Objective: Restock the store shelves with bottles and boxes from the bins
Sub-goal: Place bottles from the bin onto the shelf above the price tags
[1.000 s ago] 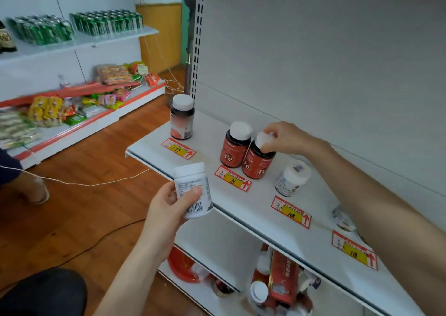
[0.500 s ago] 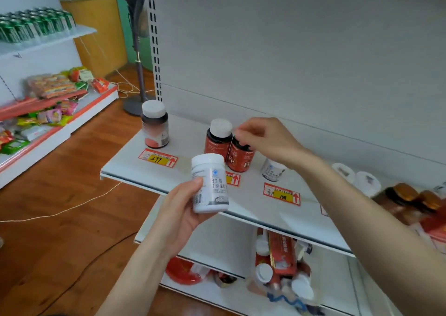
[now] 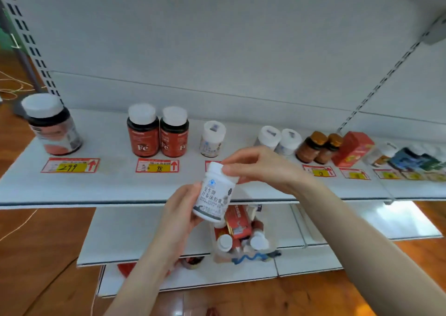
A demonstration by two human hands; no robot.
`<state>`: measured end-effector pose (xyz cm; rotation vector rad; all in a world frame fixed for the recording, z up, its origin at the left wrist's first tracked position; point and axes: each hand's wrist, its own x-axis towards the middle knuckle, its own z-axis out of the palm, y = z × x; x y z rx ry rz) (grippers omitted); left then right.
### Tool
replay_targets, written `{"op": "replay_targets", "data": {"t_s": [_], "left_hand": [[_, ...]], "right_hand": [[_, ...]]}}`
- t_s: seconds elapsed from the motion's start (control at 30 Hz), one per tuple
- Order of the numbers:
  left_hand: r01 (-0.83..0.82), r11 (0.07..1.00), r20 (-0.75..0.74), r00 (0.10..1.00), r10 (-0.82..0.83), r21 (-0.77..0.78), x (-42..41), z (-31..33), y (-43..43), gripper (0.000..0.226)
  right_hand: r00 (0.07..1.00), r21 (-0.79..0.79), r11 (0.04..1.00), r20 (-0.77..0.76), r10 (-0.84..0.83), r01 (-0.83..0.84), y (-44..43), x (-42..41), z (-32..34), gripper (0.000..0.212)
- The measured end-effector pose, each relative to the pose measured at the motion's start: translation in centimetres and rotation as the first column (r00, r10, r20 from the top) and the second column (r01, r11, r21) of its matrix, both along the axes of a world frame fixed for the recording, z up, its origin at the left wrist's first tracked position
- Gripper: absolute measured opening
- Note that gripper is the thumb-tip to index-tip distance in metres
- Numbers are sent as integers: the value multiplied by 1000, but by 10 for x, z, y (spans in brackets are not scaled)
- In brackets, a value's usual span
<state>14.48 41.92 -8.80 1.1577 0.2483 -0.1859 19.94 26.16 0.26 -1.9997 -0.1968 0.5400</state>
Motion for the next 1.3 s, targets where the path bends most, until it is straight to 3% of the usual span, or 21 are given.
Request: {"op": "replay_targets", "data": {"t_s": [0.07,0.1,0.17,0.27,0.43,0.53,1.0,1.2,1.3], "left_hand": [[-96,923,169,985,35,372,5,-14,-12,17],[-143,821,265,964,-10,552,8,-22,-17,16],[-225,517,368,910,-192,826,16,-36,-24,37],[-190,157,234,907,-350,969,29,-52,-36,75],[-50,-43,34,948,-318,998,30,-61,-51,77],[-59,-107,25,956,-294,993,29,-68,-52,78],[-157,-202,113,971,-212,967,30,-70,-56,78],[-176,-250,117,966,-232,952,29,-68,-56,76],[-254,-238,189,946,-262,938,25,-59,-64,62]], "right_hand": [[998,-90,995,49,-27,31,-14,3,1,8],[994,-145,987,94,-50,63,-20,7,2,9],[974,-257,957,213,-77,132,-30,19,4,13],[939,-404,897,343,-32,178,-36,43,9,24],[898,-479,868,427,104,128,-35,86,3,31],[887,-519,851,426,179,77,-31,106,-9,33],[844,-587,801,364,394,-121,-32,128,-26,36],[825,-623,772,367,429,-125,-30,122,-23,39],[817,-559,828,456,352,-44,-35,111,-21,41]]}}
